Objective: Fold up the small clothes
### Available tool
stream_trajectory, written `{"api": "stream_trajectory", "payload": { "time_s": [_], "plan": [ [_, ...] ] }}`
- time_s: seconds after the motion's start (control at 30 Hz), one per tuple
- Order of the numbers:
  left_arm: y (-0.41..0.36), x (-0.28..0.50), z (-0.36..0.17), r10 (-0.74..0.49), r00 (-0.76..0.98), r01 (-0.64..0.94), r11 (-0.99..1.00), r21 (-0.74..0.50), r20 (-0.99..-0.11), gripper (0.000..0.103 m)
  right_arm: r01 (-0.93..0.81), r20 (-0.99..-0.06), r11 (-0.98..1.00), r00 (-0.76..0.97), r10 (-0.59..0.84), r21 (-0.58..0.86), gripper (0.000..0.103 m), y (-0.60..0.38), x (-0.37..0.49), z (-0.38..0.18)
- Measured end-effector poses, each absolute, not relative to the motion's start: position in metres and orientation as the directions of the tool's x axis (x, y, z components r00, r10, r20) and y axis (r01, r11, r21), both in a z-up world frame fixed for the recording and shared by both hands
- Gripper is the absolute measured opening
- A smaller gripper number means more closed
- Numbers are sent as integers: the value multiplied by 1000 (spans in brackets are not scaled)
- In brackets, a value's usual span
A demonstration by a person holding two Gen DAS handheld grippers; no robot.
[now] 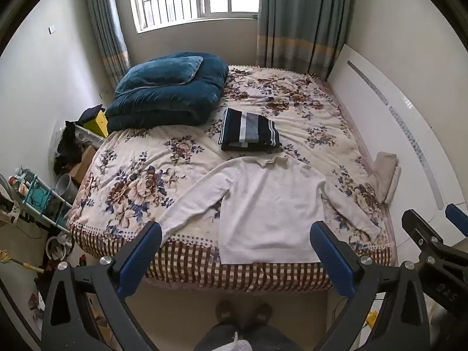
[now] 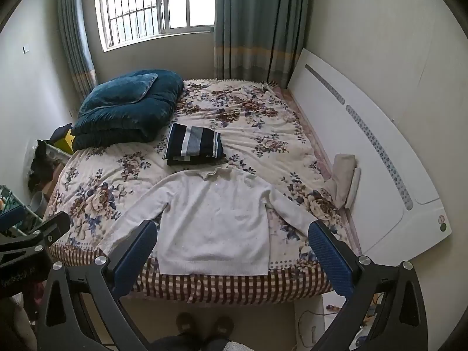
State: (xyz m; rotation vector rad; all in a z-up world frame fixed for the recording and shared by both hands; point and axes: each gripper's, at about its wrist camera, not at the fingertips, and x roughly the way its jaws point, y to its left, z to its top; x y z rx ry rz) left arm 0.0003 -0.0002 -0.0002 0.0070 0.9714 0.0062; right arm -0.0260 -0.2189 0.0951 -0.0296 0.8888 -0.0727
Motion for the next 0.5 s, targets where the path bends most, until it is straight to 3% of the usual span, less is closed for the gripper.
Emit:
{"api": "stream_trajectory", "payload": {
  "time_s": [0.5],
  "plan": [
    [1, 0, -1, 3, 576, -4, 1000, 0, -817, 103, 51, -772, 996, 631, -84, -67, 103, -225, -18, 102]
  ]
}}
